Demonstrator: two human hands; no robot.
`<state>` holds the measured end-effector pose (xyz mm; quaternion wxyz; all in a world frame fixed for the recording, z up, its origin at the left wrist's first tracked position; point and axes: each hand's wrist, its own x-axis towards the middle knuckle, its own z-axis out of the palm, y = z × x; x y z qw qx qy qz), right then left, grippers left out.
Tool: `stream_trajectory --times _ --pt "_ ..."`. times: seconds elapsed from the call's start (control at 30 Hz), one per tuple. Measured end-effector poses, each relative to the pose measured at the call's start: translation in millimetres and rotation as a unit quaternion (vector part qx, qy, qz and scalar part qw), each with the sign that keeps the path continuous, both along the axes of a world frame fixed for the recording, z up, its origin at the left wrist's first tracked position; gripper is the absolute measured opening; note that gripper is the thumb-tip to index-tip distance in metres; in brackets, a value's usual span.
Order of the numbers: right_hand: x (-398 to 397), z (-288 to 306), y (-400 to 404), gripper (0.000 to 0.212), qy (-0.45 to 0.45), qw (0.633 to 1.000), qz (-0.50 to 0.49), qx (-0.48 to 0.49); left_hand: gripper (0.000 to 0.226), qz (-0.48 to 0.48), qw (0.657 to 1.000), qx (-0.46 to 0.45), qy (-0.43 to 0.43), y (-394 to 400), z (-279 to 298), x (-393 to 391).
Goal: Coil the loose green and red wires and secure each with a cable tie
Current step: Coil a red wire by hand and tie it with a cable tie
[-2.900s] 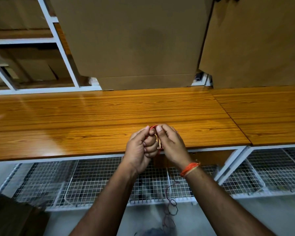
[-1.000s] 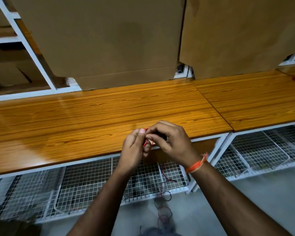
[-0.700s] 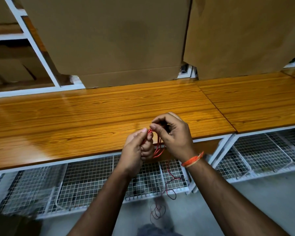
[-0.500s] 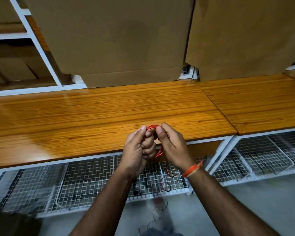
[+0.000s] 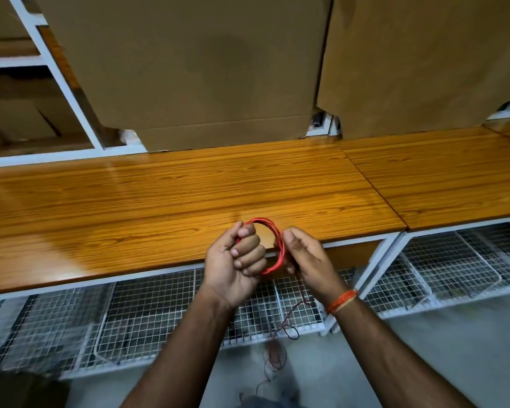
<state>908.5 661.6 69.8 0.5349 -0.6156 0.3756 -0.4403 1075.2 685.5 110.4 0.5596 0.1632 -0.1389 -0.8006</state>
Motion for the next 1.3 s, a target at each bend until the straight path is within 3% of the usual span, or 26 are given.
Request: stream_trajectory --times 0.07,0.17,0.3,0.4,0.5,0.63,0.73,0.9,1.0,1.13,1.3 --pt "-14.6 -17.0 3.6 0.006 0.023 0.999 -0.026 0.017 0.038 0.059 0.998 0.014 0.021 -3.1 2.6 10.6" --pt "-35.1 -38.9 11.4 0.012 0.077 0.993 -0.090 0.016 0.040 0.144 0.988 0.029 0.037 -8.3 5.2 29.5" --pt "-44.4 -39.2 21.1 0.012 0.228 0.956 -0.131 -0.126 0.038 0.205 0.977 0.051 0.009 -11.5 2.6 38.2" --pt "-33.0 -10.9 24.9 0.009 0.258 0.928 -0.069 -0.259 0.031 0.225 0.958 0.015 -0.175 -14.1 -5.0 31.5" --pt "-12.9 23.9 22.6 0.019 0.265 0.897 -0.013 -0.353 0.030 0.195 0.905 -0.068 -0.372 -7.1 -10.4 16.2" --pt "3.6 51.8 8.3 0.015 0.238 0.888 0.008 -0.393 0.032 0.155 0.879 -0.126 -0.434 0.6 -14.6 1.1" --pt "4.5 57.7 -6.8 0.010 0.226 0.892 -0.023 -0.391 0.028 0.098 0.911 -0.133 -0.379 2.8 -11.1 -1.7" --pt "10.6 49.7 -19.4 0.013 0.137 0.946 -0.068 -0.286 0.039 0.002 0.980 -0.063 -0.186 3.0 -4.8 0.9" --pt "13.6 36.1 -20.7 0.015 0.113 0.962 -0.067 -0.239 0.043 -0.044 0.988 -0.050 -0.136 4.1 -2.1 3.3" --pt "19.6 14.9 -9.6 0.034 0.118 0.982 -0.027 -0.142 0.039 -0.044 0.993 -0.044 -0.105 1.5 -5.3 3.9" --pt "25.5 7.0 -2.5 0.054 0.088 0.988 -0.094 -0.083 0.037 -0.078 0.988 -0.058 -0.122 0.7 -8.7 1.0"
